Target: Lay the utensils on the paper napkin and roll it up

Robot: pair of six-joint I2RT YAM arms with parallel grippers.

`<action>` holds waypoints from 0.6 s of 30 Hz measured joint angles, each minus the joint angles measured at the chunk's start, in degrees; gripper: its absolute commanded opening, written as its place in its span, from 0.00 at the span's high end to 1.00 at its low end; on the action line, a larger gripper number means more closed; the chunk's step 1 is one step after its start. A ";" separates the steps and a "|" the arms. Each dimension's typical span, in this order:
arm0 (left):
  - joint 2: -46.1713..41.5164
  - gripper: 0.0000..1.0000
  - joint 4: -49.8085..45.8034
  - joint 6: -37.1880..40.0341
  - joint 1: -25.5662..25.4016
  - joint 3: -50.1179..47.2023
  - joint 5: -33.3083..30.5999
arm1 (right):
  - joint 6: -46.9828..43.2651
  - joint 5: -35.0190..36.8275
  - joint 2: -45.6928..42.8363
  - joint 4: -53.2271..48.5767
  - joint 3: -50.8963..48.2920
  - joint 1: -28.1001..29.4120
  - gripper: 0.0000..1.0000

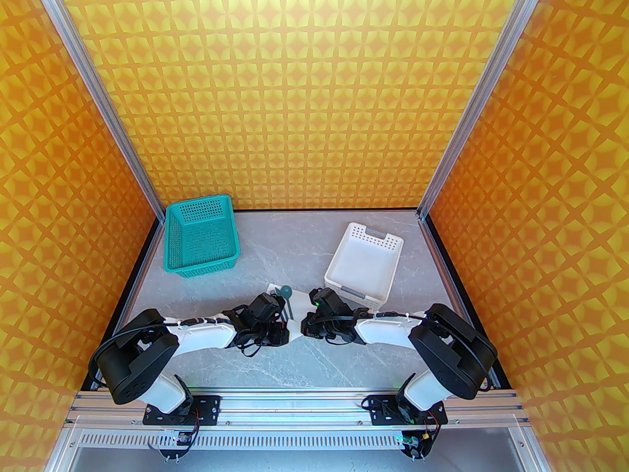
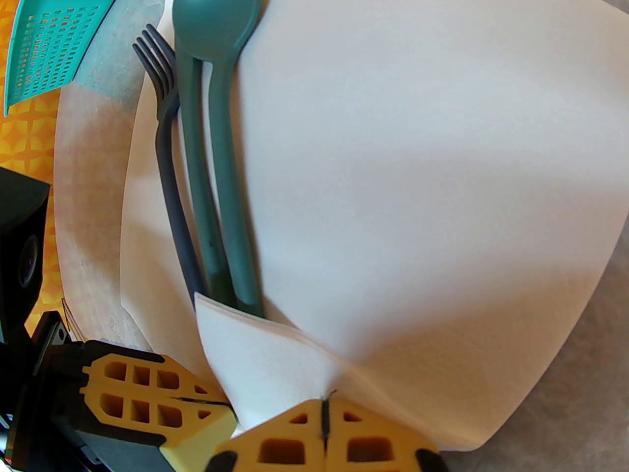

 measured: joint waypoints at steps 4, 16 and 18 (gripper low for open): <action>0.00 1.00 0.09 0.00 0.02 0.00 0.00 | -0.46 0.13 -0.55 -3.26 1.20 0.00 0.91; 0.00 1.00 0.09 0.00 0.02 0.00 0.00 | -7.02 6.19 -3.76 -16.09 11.41 -2.95 0.72; 0.00 1.00 0.09 -0.02 0.02 0.00 0.00 | -8.35 8.90 -3.34 -19.02 13.42 -3.80 0.69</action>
